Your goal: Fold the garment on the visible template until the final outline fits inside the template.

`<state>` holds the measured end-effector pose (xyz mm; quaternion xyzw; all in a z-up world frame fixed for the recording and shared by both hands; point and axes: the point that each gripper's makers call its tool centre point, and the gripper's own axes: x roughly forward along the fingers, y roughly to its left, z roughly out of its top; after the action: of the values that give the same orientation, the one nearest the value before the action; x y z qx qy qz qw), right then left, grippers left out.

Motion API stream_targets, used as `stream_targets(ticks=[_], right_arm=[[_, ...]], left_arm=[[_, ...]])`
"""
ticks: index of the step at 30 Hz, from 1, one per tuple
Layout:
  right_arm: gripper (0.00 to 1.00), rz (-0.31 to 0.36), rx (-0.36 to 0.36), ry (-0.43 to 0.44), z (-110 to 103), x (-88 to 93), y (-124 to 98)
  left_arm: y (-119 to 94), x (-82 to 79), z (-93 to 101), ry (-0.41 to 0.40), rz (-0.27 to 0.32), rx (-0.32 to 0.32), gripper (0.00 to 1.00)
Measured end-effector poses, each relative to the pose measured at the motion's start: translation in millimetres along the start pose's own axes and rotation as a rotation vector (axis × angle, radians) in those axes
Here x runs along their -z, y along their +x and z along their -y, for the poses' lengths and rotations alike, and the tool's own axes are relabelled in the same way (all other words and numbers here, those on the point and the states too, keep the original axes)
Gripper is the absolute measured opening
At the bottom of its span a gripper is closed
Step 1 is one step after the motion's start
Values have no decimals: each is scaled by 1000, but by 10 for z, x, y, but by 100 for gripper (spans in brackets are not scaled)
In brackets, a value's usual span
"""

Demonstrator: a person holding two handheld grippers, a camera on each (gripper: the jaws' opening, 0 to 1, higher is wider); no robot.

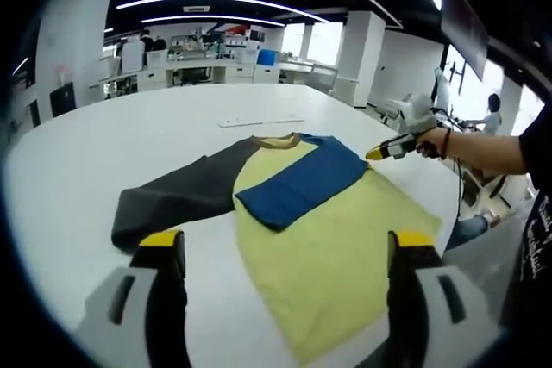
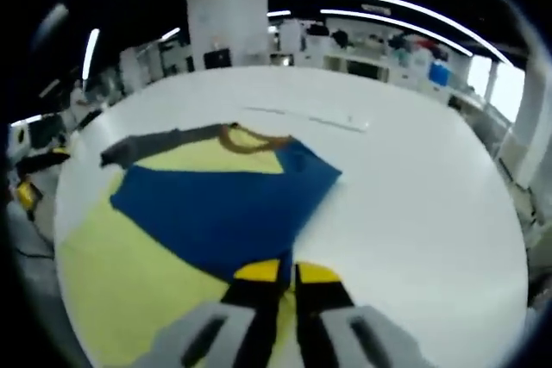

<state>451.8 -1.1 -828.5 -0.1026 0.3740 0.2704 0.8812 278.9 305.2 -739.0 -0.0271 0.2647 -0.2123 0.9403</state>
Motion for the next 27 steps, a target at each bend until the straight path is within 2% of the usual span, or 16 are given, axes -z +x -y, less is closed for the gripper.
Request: stream_targets(ticks=[5, 8, 11, 12, 15, 21, 27], right_arm=[[2, -36, 18, -27, -77, 77, 52], [4, -34, 20, -34, -95, 71, 77], [5, -21, 75, -122, 22, 2, 81], [5, -26, 65, -122, 1, 10, 90], [3, -47, 47, -79, 3, 45, 117], [0, -53, 43, -53, -37, 78, 91], [0, -35, 54, 8, 65, 55, 40]], left_arm=[[-27, 3, -27, -3, 2, -7, 95], [-46, 11, -60, -4, 2, -16, 95], [-68, 22, -93, -6, -1, -26, 95], [-75, 21, -104, -7, 1, -28, 95], [-84, 30, -122, -10, 0, -34, 94], [-91, 31, -135, -13, 1, -39, 94], [-83, 56, -141, -11, -9, -40, 94]])
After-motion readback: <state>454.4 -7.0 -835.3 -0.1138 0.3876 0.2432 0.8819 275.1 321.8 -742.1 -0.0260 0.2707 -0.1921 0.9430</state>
